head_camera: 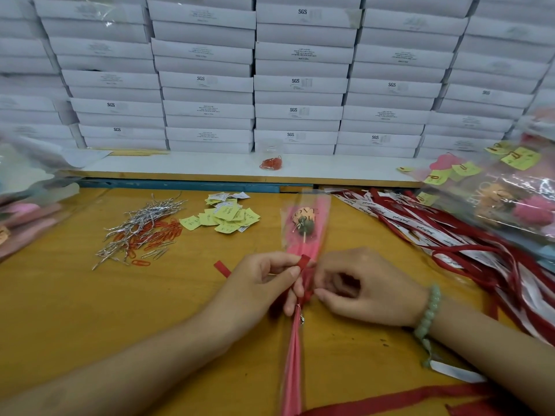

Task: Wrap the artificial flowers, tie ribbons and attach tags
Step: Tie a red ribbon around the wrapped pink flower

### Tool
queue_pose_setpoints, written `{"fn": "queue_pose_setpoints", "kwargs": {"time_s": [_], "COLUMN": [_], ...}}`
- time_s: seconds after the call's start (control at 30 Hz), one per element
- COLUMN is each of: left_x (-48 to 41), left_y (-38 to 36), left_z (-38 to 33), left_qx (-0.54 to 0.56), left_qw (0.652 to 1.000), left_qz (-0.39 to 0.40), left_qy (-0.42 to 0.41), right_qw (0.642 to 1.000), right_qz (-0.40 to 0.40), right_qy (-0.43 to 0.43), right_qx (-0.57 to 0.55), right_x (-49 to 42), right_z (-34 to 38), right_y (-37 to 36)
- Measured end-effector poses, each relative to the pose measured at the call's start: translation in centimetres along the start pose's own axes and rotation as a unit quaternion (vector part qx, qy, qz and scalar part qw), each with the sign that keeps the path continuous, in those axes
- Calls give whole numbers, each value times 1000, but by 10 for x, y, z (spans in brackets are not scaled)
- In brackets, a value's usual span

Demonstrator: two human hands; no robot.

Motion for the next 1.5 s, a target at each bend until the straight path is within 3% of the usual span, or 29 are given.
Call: {"fn": "queue_pose_setpoints", "kwargs": {"time_s": [0.1,0.23,0.6,0.77,0.9,1.03,1.17,1.4,1.5], "left_x": [1,1,2,3,4,6,5,1,2], "left_y": [2,2,-1,-1,0,0,2,4,4], "left_z": [1,1,1,0,-2,-1,2,5,4], "left_qx": [-4,-15,-104,-85,-78,-72,-77,-56,-31], "left_qw": [1000,1000,994,996,996,997,997,998,999], "left_qz": [-3,-1,35,24,20,33,32,26,25], "left_qy": [-2,-3,-6,12,23,14,7,6,10], "right_qw": [987,943,892,906,952,969,971,962,966], "right_qz": [-5,8,-30,-90,-149,-184,-187,-194,-197], "right_qy": [-68,-119,-161,-153,-117,-81,-59,-86,-112], "right_qx": [-146,-309,-421,-385,-239,-146,-136,-172,-128], "right_x": [0,-4,-8,-4,-4,-3,-2,-1,-1], "right_z": [-6,-10,-6,-4,3,8,12,8,3], "right_y": [-4,-8,-10,-6,-1,4,5,5,5]}}
Point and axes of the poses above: each hand's wrist, its own x-axis away from the middle knuckle, its own y-axis out of the back of the hand, z = x × y, the point moved 4 cm from there along -x, towards the middle knuckle, and after that the axes turned 13 degrees about x, right-handed, at the moved point
